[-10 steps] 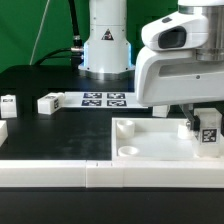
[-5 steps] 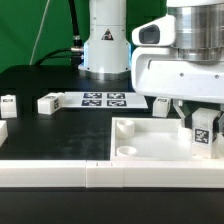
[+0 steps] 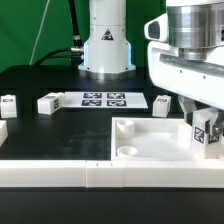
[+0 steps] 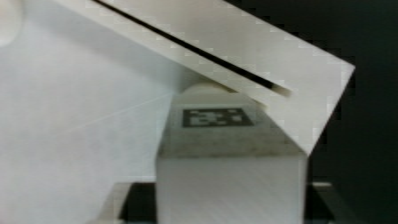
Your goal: Assemble one leg
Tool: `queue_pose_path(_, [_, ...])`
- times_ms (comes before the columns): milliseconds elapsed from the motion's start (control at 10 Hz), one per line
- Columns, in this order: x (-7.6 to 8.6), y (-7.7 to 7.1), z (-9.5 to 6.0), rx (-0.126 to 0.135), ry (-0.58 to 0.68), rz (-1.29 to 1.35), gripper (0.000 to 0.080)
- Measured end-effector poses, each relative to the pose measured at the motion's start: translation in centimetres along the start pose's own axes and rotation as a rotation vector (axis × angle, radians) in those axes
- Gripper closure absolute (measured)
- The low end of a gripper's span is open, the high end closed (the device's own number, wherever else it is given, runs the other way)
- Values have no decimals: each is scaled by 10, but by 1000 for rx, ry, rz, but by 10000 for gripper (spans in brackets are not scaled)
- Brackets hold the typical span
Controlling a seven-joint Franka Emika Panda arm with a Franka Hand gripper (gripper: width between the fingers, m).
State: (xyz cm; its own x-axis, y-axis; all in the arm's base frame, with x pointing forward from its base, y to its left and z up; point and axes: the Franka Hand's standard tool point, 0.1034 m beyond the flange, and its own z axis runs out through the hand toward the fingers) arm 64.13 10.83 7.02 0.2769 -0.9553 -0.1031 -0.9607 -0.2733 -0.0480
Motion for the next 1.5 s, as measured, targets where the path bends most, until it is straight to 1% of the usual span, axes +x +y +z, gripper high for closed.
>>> queue_pose_path(300, [-3,0,0,-3,-1,277,508])
queue_pose_path(600, [-3,0,0,-4,0,341,508])
queue_pose_path(700, [-4,0,1,-6,0,316,356])
queue_pose_path(800, [-3,0,0,-6,0,272,356])
queue_pose_path(900, [-3,0,0,-5,-1,240,221])
queue_pose_path(1000, [-3,0,0,-6,0,160,221])
queue_pose_path(1100, [-5,1,0,-11,1,42,165])
queue_pose_path(1200, [-7,1,0,-14,-2,-63,153])
queue_pose_path(1500, [-14,0,1,-22,-2,-363,151])
